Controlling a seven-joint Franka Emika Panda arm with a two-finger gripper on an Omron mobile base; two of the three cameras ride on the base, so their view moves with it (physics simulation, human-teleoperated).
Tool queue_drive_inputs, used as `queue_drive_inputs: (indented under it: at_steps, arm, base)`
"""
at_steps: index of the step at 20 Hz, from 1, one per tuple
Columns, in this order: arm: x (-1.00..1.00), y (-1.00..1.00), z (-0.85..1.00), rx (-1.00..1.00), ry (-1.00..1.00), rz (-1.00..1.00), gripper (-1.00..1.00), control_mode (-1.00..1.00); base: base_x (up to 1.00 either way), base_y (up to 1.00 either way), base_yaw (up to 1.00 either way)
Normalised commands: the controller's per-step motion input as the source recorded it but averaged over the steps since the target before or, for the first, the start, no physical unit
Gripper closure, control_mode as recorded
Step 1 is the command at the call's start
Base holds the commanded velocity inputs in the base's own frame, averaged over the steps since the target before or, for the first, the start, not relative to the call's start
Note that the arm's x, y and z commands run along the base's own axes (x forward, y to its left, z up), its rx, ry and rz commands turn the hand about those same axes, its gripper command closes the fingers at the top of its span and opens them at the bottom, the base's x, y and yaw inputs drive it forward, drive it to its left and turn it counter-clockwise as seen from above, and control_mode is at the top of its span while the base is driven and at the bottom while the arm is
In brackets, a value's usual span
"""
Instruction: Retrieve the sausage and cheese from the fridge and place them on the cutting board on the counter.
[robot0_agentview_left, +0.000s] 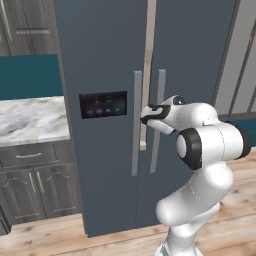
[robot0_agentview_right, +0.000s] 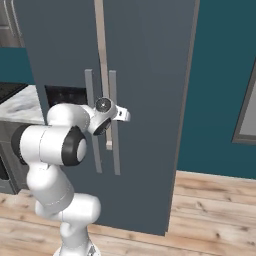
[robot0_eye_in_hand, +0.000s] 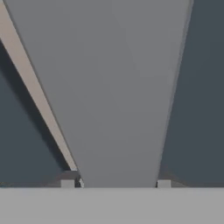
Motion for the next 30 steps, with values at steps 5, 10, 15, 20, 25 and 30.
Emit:
queue_drive_inputs:
  at_steps: [5, 10, 15, 20, 25, 30]
  arm:
    - [-0.09, -0.07, 0.0, 0.03, 0.0, 0.0, 1.0, -1.0]
    - [-0.36, -0.13, 0.01, 0.06, 0.0, 0.0, 1.0, -1.0]
    - [-0.57, -0.26, 0.02, 0.04, -0.01, 0.0, 1.0, -1.0]
    - [-0.61, -0.47, 0.03, 0.05, 0.0, -0.01, 1.0, -1.0]
    - [-0.6, -0.52, 0.02, 0.05, 0.0, 0.0, 1.0, -1.0]
    - [-0.51, -0.4, 0.08, 0.06, 0.05, -0.02, 1.0, -1.0]
  base:
    - [0.0, 0.0, 0.0]
    - [0.0, 0.0, 0.0]
    - [0.0, 0.0, 0.0]
    - [0.0, 0.0, 0.0]
    - [0.0, 0.0, 0.0]
    - [0.0, 0.0, 0.0]
